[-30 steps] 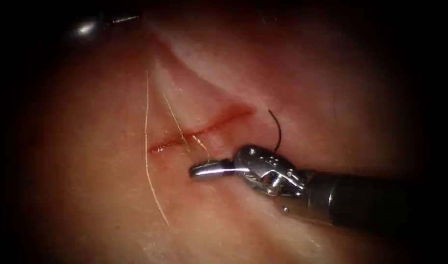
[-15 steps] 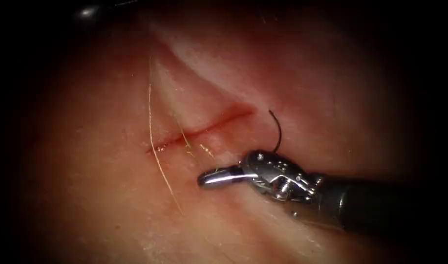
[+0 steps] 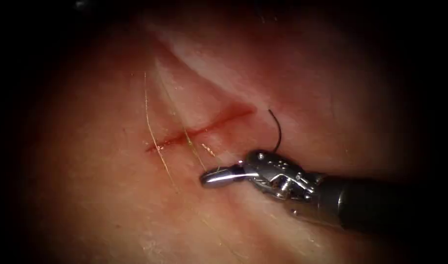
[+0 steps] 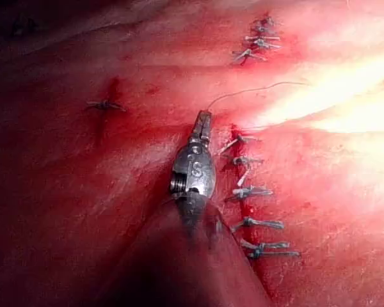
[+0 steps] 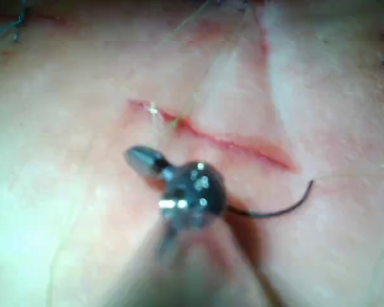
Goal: Wound Closure
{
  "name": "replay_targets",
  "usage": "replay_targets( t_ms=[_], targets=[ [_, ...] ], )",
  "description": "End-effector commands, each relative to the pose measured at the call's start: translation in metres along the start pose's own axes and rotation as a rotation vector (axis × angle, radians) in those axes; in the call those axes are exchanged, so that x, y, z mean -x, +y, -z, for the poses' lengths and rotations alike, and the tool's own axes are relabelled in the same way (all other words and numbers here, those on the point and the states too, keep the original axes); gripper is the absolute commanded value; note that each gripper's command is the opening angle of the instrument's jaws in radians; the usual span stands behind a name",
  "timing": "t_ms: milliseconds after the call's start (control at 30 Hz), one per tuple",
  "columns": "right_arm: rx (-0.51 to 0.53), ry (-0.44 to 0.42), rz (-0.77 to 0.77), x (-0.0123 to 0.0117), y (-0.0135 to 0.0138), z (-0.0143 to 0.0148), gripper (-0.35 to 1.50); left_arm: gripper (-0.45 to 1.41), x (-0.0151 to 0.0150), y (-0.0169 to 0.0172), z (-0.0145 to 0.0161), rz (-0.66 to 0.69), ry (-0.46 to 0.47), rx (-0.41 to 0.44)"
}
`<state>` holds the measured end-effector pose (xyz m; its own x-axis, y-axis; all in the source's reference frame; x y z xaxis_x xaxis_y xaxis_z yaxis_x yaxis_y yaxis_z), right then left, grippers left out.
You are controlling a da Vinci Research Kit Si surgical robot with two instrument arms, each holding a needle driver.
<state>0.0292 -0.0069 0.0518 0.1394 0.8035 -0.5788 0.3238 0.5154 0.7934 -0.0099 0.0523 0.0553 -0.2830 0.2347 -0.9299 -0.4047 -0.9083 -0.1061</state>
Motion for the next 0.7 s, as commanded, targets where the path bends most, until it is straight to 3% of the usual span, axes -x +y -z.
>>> replay_targets(
  t_ms=[33,400,700],
  targets=[
    [-0.003,-0.001,0.003,0.0,0.0005,-0.0007,-0.35,-0.45,0.0003,-0.0005,-0.0004,-0.002,0.0,-0.003],
    [0.019,-0.003,0.002,0.0,0.0007,-0.0004,-0.35,-0.45,0.0022,-0.0028,-0.0005,-0.017,-0.015,-0.035],
    [0.037,-0.027,0.01,0.0011,0.0004,-0.0007,-0.35,-0.45,0.005,-0.0028,-0.0005,-0.03,-0.034,-0.046]
  ],
)
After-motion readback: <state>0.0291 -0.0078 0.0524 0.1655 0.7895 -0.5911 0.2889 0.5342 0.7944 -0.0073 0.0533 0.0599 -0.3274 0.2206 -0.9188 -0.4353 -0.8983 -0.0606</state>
